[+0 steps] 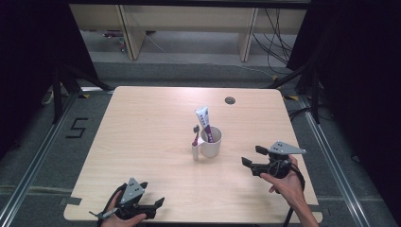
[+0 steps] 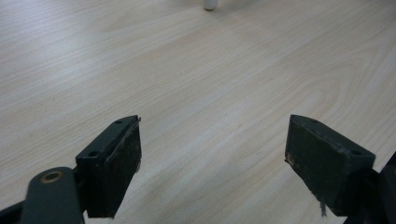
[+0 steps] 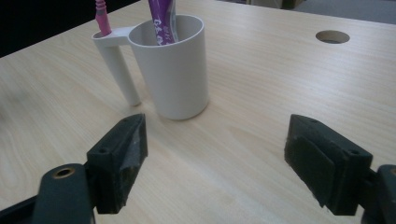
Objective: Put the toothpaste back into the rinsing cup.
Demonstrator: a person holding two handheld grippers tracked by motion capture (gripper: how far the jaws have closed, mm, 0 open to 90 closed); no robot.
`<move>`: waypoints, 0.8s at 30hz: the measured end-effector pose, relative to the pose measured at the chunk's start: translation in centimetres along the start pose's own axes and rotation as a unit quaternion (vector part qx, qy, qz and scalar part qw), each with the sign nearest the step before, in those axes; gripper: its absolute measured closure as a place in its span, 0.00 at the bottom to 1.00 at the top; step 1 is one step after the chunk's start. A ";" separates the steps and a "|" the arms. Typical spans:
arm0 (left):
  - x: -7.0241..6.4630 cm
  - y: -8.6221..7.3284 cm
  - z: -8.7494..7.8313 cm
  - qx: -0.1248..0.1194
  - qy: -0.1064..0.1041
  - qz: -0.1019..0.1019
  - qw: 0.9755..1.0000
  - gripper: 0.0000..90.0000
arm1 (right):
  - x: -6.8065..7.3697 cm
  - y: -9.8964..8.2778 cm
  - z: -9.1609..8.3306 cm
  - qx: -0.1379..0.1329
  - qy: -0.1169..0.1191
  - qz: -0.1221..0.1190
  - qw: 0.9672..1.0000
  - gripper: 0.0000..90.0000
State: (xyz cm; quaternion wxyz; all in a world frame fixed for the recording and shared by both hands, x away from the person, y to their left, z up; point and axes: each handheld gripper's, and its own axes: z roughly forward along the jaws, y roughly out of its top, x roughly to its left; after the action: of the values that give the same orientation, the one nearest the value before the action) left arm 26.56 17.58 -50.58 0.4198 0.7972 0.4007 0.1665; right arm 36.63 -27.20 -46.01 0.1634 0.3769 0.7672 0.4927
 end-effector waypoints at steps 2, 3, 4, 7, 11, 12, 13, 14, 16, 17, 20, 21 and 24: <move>0.0 0.1 0.0 0.002 0.000 0.003 1.000 0.20 | 0.2 -0.2 -0.4 0.003 -0.008 0.003 1.000 0.23; -0.1 0.1 0.2 -0.009 -0.001 -0.006 1.000 0.20 | 0.4 -0.4 -0.4 0.002 -0.007 0.011 1.000 0.22; -0.2 0.1 0.2 -0.006 -0.001 -0.006 1.000 0.20 | 0.4 -0.6 -0.5 0.007 -0.006 0.010 1.000 0.22; -0.1 0.0 0.1 0.004 -0.002 0.004 1.000 0.20 | 0.6 -1.1 -0.9 0.010 -0.005 0.015 1.000 0.20; -0.1 0.0 0.2 -0.003 -0.002 -0.002 1.000 0.20 | 0.9 -1.8 -1.2 0.012 -0.008 0.006 1.000 0.18; -0.1 0.1 0.2 -0.002 -0.002 -0.003 1.000 0.20 | 0.8 -1.9 -1.4 0.015 -0.011 -0.002 1.000 0.18; -0.1 0.1 0.2 -0.002 -0.002 -0.002 1.000 0.20 | 0.9 -2.1 -1.4 0.016 -0.009 -0.002 1.000 0.18; -0.2 0.1 0.2 -0.003 -0.002 -0.004 1.000 0.20 | 1.2 -2.3 -1.4 0.017 -0.006 0.009 1.000 0.18; -0.1 0.1 0.2 -0.002 -0.003 -0.001 1.000 0.20 | 1.2 -2.6 -1.6 0.023 -0.004 -0.002 1.000 0.18; -0.2 0.1 0.2 -0.001 -0.002 0.000 1.000 0.20 | 1.2 -2.7 -1.6 0.021 -0.005 -0.002 1.000 0.18; -0.2 0.1 0.2 0.000 -0.002 0.000 1.000 0.20 | 1.6 -3.0 -1.9 0.023 -0.005 0.007 1.000 0.18; -0.2 0.1 0.3 -0.001 -0.003 0.000 1.000 0.20 | 1.5 -3.0 -2.1 0.024 -0.005 -0.005 1.000 0.18; -0.2 0.1 0.2 -0.001 -0.003 0.001 1.000 0.20 | 1.8 -3.3 -2.4 0.029 -0.001 0.002 1.000 0.18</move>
State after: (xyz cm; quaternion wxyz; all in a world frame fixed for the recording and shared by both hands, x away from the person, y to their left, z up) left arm 26.66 17.27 -50.62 0.4211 0.7977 0.3989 0.1649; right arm 32.58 -28.15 -47.64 0.1520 0.3836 0.7802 0.4702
